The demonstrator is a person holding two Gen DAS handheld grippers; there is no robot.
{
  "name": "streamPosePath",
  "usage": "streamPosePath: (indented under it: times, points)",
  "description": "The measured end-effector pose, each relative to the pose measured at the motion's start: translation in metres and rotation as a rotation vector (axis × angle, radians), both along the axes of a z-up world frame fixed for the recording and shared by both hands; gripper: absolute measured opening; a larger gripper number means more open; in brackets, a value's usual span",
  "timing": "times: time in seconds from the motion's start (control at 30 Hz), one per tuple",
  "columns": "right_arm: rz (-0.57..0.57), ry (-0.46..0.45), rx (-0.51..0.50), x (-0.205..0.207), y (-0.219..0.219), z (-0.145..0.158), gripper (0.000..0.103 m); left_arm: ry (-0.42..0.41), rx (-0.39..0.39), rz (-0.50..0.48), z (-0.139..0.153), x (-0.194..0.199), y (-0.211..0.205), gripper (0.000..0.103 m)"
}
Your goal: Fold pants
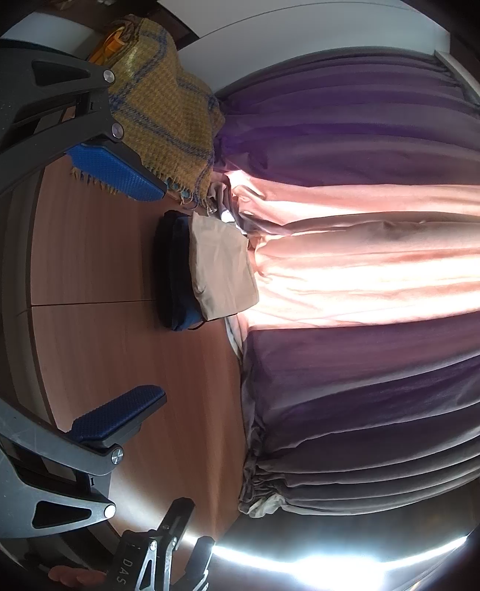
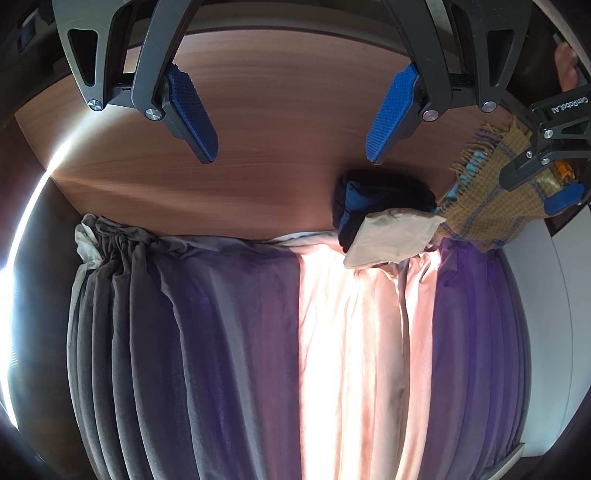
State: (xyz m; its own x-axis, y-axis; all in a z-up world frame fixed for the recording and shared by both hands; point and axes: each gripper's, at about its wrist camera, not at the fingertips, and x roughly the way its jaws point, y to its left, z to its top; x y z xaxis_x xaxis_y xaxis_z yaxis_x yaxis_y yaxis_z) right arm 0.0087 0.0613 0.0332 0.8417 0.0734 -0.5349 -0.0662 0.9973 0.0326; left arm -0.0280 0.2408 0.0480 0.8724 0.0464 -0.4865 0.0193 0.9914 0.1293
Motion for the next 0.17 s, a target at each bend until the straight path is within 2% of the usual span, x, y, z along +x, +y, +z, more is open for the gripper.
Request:
streamPosePath:
  times: [0.17]
  points:
    - [0.003,-0.001,0.002,0.0016,-0.0028,0.0012,0.083,-0.002,0.005,0.016,0.0015,-0.0003,-0.0015,0.102]
